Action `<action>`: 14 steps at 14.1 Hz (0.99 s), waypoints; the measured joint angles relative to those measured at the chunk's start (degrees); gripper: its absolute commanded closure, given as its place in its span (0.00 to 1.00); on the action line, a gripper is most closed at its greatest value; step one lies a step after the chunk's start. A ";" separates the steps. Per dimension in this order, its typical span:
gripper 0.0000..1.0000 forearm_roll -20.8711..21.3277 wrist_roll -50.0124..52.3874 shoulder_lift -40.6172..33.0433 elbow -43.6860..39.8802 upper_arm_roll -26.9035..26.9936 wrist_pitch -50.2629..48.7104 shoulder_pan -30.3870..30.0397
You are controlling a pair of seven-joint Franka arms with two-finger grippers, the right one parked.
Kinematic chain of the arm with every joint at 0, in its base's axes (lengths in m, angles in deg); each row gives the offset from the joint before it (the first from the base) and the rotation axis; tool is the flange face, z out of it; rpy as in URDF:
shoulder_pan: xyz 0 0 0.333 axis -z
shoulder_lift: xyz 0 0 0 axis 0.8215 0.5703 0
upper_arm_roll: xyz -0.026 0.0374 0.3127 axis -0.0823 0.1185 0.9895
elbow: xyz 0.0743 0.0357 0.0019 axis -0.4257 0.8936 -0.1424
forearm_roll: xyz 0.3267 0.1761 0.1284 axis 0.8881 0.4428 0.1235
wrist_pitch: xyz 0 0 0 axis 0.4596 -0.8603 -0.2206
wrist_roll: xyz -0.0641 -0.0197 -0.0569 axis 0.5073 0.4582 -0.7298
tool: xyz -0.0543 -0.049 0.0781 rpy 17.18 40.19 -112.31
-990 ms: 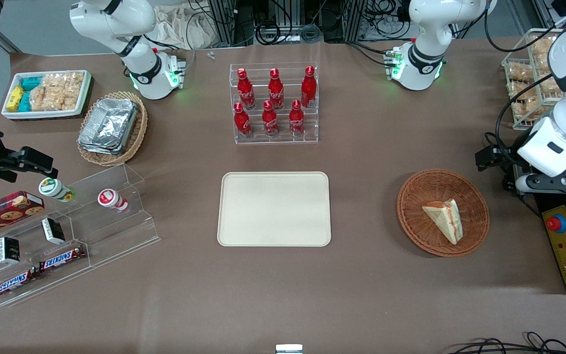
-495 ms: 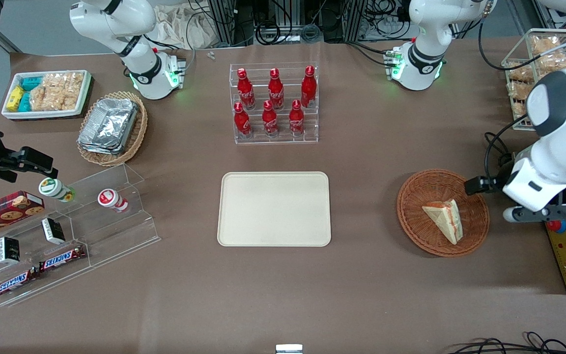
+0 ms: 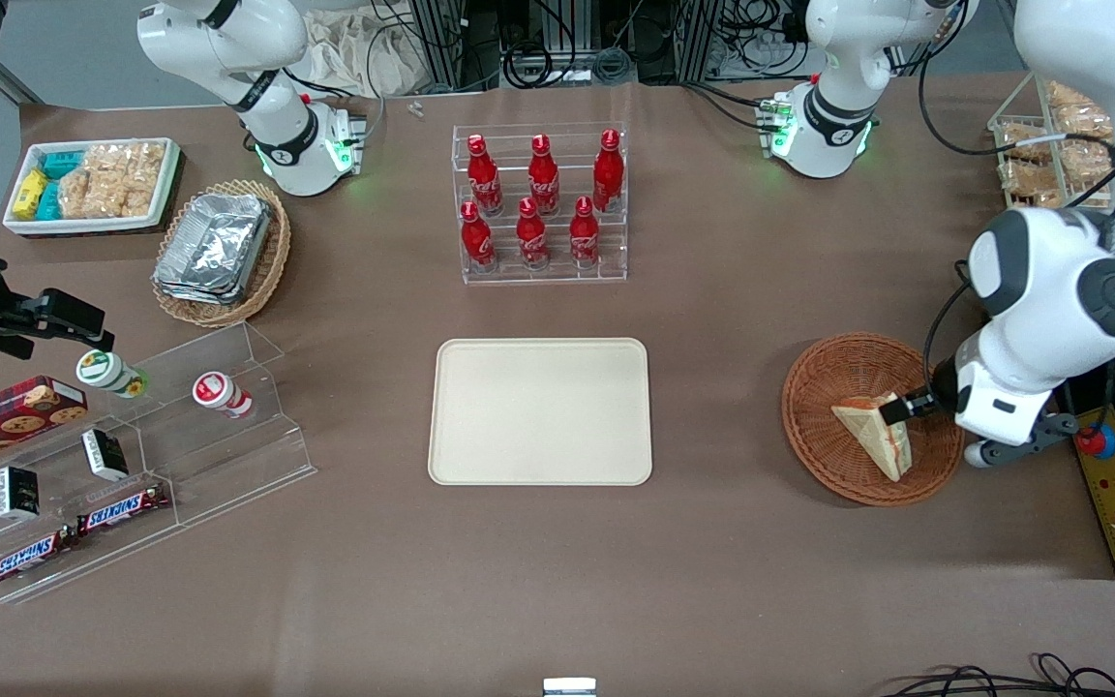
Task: Place sandwich from basket to tray
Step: 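Lower the open left gripper over the wrapped sandwich in the wicker basket, then close the left gripper on the sandwich's upright edge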
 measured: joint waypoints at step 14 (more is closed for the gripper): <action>0.15 0.75 4.90 4.53 7.53 0.30 10.32 -0.07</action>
